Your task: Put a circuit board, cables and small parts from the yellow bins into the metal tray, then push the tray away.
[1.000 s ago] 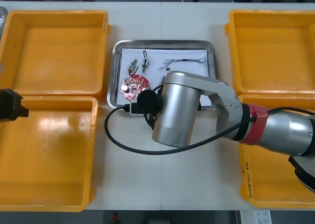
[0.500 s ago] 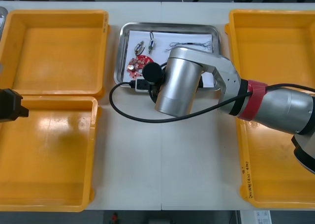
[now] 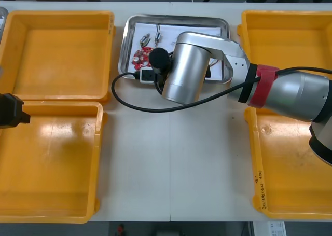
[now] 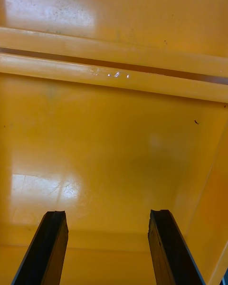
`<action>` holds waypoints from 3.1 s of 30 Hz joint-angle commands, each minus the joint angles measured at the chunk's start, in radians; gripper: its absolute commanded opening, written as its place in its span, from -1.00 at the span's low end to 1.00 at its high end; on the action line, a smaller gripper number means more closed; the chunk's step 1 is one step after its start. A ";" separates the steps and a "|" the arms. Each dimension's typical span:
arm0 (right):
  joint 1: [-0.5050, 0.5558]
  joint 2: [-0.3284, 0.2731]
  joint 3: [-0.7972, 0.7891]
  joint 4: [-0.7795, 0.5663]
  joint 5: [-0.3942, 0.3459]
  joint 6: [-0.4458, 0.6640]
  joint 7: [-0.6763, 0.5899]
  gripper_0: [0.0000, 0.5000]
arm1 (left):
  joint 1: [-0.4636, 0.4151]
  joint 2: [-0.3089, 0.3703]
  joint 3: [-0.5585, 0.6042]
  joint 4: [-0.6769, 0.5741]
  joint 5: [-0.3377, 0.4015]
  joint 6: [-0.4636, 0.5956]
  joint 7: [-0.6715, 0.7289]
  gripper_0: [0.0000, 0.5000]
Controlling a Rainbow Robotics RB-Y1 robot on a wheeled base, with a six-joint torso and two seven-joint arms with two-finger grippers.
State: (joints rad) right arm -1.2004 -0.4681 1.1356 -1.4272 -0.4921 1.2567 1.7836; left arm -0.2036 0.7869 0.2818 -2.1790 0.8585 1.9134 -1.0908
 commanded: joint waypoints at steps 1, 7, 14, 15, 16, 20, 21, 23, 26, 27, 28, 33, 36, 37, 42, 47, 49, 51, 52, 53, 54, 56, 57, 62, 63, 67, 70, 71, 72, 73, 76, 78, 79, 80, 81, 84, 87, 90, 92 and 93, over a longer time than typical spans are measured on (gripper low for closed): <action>-0.061 -0.015 0.023 0.011 0.024 -0.039 0.045 -1.00 | 0.015 0.043 0.031 -0.030 0.008 0.006 -0.086 1.00; -0.062 -0.015 0.023 0.034 0.055 -0.069 0.068 -1.00 | 0.015 0.043 0.031 -0.030 0.008 0.006 -0.086 1.00; -0.077 -0.017 0.023 0.094 0.058 -0.140 0.076 -1.00 | 0.015 0.043 0.031 -0.030 0.008 0.006 -0.086 1.00; -0.080 -0.017 0.023 0.097 0.058 -0.145 0.077 -1.00 | 0.015 0.043 0.031 -0.030 0.008 0.006 -0.086 1.00; -0.085 -0.017 0.023 0.103 0.058 -0.155 0.077 -1.00 | 0.015 0.043 0.031 -0.030 0.008 0.006 -0.086 1.00; -0.096 -0.017 0.023 0.139 0.058 -0.186 0.080 -1.00 | 0.015 0.043 0.031 -0.030 0.008 0.006 -0.086 1.00; -0.096 -0.017 0.023 0.142 0.058 -0.191 0.082 -1.00 | 0.015 0.043 0.031 -0.030 0.008 0.006 -0.086 1.00; -0.097 -0.017 0.023 0.154 0.058 -0.207 0.082 -1.00 | 0.015 0.043 0.031 -0.030 0.008 0.006 -0.086 1.00; -0.096 -0.014 0.023 0.171 0.058 -0.227 0.082 -1.00 | 0.015 0.043 0.031 -0.030 0.008 0.006 -0.086 1.00; -0.097 -0.014 0.021 0.176 0.058 -0.240 0.082 -1.00 | 0.015 0.043 0.031 -0.030 0.008 0.006 -0.086 1.00; -0.097 -0.015 0.023 0.177 0.058 -0.243 0.083 -0.98 | 0.015 0.043 0.031 -0.030 0.008 0.006 -0.086 1.00; -0.096 -0.014 0.003 0.202 0.036 -0.264 0.100 1.00 | 0.015 0.043 0.031 -0.030 0.008 0.006 -0.086 1.00; -0.096 -0.015 -0.037 0.205 -0.025 -0.261 0.148 1.00 | 0.015 0.043 0.031 -0.030 0.008 0.006 -0.086 1.00; -0.096 -0.014 -0.045 0.205 -0.037 -0.257 0.160 1.00 | 0.015 0.043 0.031 -0.030 0.008 0.006 -0.086 1.00; -0.079 -0.014 -0.117 0.169 -0.100 -0.175 0.185 1.00 | 0.015 0.043 0.031 -0.030 0.008 0.006 -0.086 1.00; -0.014 -0.014 -0.223 0.102 -0.092 -0.125 0.191 1.00 | 0.015 0.043 0.031 -0.030 0.008 0.006 -0.086 1.00; 0.010 -0.014 -0.258 0.068 -0.094 -0.089 0.192 1.00 | 0.015 0.043 0.031 -0.030 0.008 0.006 -0.086 1.00; 0.041 -0.014 -0.300 0.018 -0.092 -0.040 0.195 1.00 | 0.015 0.043 0.031 -0.030 0.008 0.006 -0.086 1.00; 0.050 -0.014 -0.313 0.004 -0.092 -0.025 0.194 1.00 | 0.015 0.043 0.031 -0.030 0.008 0.006 -0.086 1.00; 0.070 -0.014 -0.340 -0.027 -0.092 0.009 0.191 1.00 | 0.015 0.043 0.031 -0.030 0.008 0.006 -0.086 1.00; 0.094 -0.015 -0.372 -0.062 -0.092 0.043 0.189 1.00 | 0.015 0.043 0.031 -0.030 0.008 0.006 -0.086 1.00; 0.130 -0.014 -0.415 -0.114 -0.092 0.093 0.186 1.00 | 0.015 0.043 0.031 -0.030 0.008 0.006 -0.086 1.00; 0.153 -0.015 -0.442 -0.150 -0.092 0.130 0.181 1.00 | 0.015 0.043 0.031 -0.030 0.008 0.006 -0.086 1.00; 0.266 -0.014 -0.574 -0.303 -0.091 0.274 0.165 1.00 | 0.015 0.043 0.031 -0.030 0.008 0.006 -0.086 1.00; 0.300 -0.014 -0.608 -0.346 -0.091 0.311 0.160 1.00 | 0.015 0.043 0.031 -0.030 0.008 0.006 -0.086 1.00; 0.395 -0.014 -0.718 -0.481 -0.094 0.440 0.145 1.00 | 0.015 0.043 0.031 -0.030 0.008 0.006 -0.086 1.00; 0.460 -0.014 -0.798 -0.581 -0.100 0.543 0.128 1.00 | 0.015 0.043 0.031 -0.030 0.008 0.006 -0.086 1.00; 0.487 -0.014 -0.833 -0.621 -0.100 0.587 0.103 1.00 | 0.015 0.043 0.031 -0.030 0.008 0.006 -0.086 1.00; 0.506 -0.015 -0.856 -0.653 -0.102 0.619 0.085 1.00 | 0.015 0.043 0.031 -0.030 0.008 0.006 -0.086 1.00; 0.532 -0.015 -0.884 -0.688 -0.105 0.655 0.063 1.00 | 0.015 0.043 0.031 -0.030 0.008 0.006 -0.086 1.00; 0.591 -0.015 -0.952 -0.771 -0.102 0.663 0.008 1.00 | 0.015 0.043 0.031 -0.030 0.008 0.006 -0.086 1.00; 0.625 -0.020 -0.991 -0.814 -0.100 0.663 -0.019 1.00 | 0.015 0.043 0.031 -0.030 0.008 0.006 -0.086 1.00; 0.650 -0.026 -1.016 -0.842 -0.099 0.663 -0.042 1.00 | 0.015 0.043 0.031 -0.030 0.008 0.006 -0.086 1.00; 0.671 -0.035 -1.041 -0.866 -0.099 0.663 -0.064 1.00 | 0.015 0.043 0.031 -0.030 0.008 0.006 -0.086 1.00; 0.685 -0.040 -1.053 -0.878 -0.099 0.663 -0.075 1.00 | 0.015 0.043 0.031 -0.030 0.008 0.006 -0.086 1.00; 0.753 -0.069 -1.116 -0.930 -0.102 0.663 -0.135 1.00 | 0.015 0.043 0.031 -0.030 0.008 0.006 -0.086 1.00; 0.829 -0.099 -1.183 -0.955 -0.111 0.663 -0.191 1.00 | 0.015 0.043 0.031 -0.030 0.008 0.006 -0.086 1.00; 0.898 -0.115 -1.266 -0.960 -0.140 0.663 -0.236 1.00 | 0.015 0.043 0.031 -0.030 0.008 0.006 -0.086 1.00; 0.949 -0.116 -1.347 -0.960 -0.183 0.663 -0.248 1.00 | 0.015 0.043 0.031 -0.030 0.008 0.006 -0.086 1.00; 0.960 -0.116 -1.366 -0.960 -0.192 0.663 -0.248 1.00 | 0.015 0.043 0.031 -0.030 0.008 0.006 -0.086 1.00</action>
State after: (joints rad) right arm -0.3053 -0.5562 -0.1235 -2.3529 -0.6478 1.9168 1.5745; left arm -0.2034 0.7871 0.2818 -2.1813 0.8589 1.9134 -1.0908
